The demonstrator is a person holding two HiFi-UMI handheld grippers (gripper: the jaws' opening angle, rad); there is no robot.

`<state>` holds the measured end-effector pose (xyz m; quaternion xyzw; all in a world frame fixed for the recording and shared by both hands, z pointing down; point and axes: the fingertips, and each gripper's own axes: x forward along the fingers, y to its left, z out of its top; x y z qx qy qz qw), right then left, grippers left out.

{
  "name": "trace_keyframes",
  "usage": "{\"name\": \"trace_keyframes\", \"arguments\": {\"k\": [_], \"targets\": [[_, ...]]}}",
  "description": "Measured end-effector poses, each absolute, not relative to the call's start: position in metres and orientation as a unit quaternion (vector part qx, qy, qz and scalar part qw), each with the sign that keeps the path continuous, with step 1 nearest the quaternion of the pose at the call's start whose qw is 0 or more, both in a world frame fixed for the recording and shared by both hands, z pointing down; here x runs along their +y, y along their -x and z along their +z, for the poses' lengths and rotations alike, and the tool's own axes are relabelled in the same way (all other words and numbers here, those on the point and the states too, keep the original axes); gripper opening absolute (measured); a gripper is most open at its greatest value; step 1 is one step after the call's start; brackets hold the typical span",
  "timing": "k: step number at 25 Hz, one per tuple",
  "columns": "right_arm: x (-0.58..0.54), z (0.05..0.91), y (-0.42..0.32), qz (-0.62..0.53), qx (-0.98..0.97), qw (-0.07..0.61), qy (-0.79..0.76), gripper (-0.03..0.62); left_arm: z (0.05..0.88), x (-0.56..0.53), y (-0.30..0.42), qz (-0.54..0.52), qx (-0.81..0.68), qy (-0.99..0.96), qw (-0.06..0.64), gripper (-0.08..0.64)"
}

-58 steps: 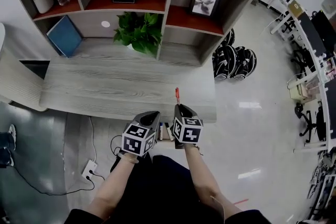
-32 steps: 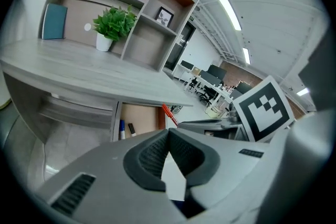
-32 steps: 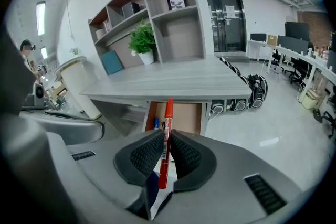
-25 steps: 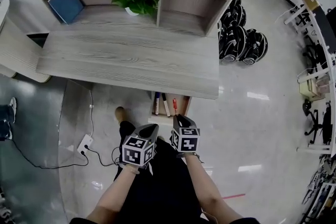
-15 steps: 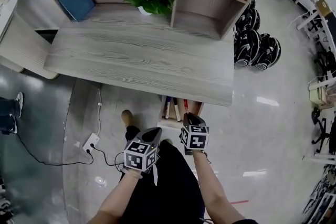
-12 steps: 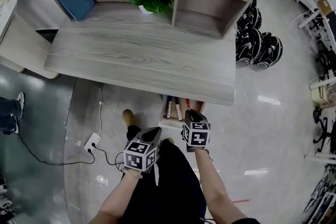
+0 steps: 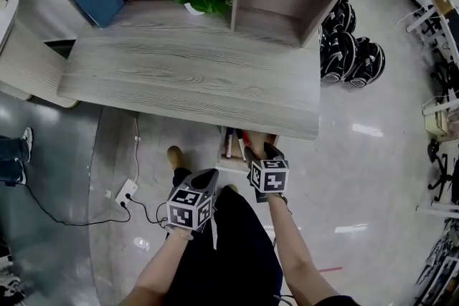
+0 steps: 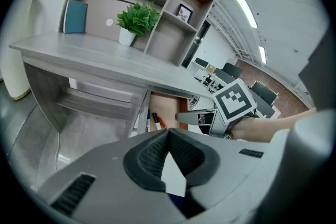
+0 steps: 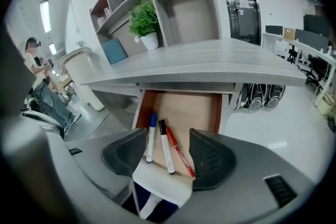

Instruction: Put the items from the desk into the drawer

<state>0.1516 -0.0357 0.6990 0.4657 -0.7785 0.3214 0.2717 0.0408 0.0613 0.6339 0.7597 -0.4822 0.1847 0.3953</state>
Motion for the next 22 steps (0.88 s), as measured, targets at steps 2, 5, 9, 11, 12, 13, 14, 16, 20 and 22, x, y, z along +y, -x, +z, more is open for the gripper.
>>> {"name": "trace_keyframes", "arguments": {"k": [2,5,9,11,12,13,14,16,20,22], "targets": [[-0.032,0.699,-0.152,0.322,-0.778,0.272,-0.466,0.247,0.634,0.060,-0.041,0.184,-0.482,-0.760,0.395,0.025],[-0.027,0.697,-0.153,0.331,-0.777,0.265,-0.466,0.247,0.633,0.060,-0.043,0.183,-0.480,-0.762,0.395,0.026],[-0.023,0.692,-0.153,0.349,-0.777,0.238,-0.468,0.247,0.632,0.060,-0.047,0.181,-0.477,-0.765,0.394,0.025],[-0.020,0.686,-0.150,0.364,-0.780,0.215,-0.461,0.247,0.631,0.061,-0.049,0.180,-0.476,-0.766,0.393,0.025],[-0.019,0.682,-0.148,0.371,-0.783,0.202,-0.456,0.247,0.631,0.061,-0.050,0.179,-0.476,-0.766,0.393,0.025],[-0.018,0.678,-0.145,0.376,-0.786,0.191,-0.452,0.247,0.630,0.062,-0.050,0.178,-0.475,-0.767,0.394,0.025],[-0.016,0.674,-0.143,0.379,-0.789,0.180,-0.449,0.247,0.629,0.062,-0.051,0.177,-0.474,-0.767,0.393,0.025],[-0.014,0.666,-0.140,0.380,-0.793,0.162,-0.447,0.247,0.625,0.062,-0.052,0.175,-0.473,-0.770,0.391,0.026],[-0.010,0.647,-0.135,0.379,-0.803,0.128,-0.442,0.229,0.618,0.060,-0.053,0.169,-0.473,-0.776,0.382,0.026],[-0.007,0.633,-0.132,0.375,-0.812,0.106,-0.434,0.227,0.613,0.060,-0.056,0.168,-0.471,-0.779,0.379,0.026]]}}
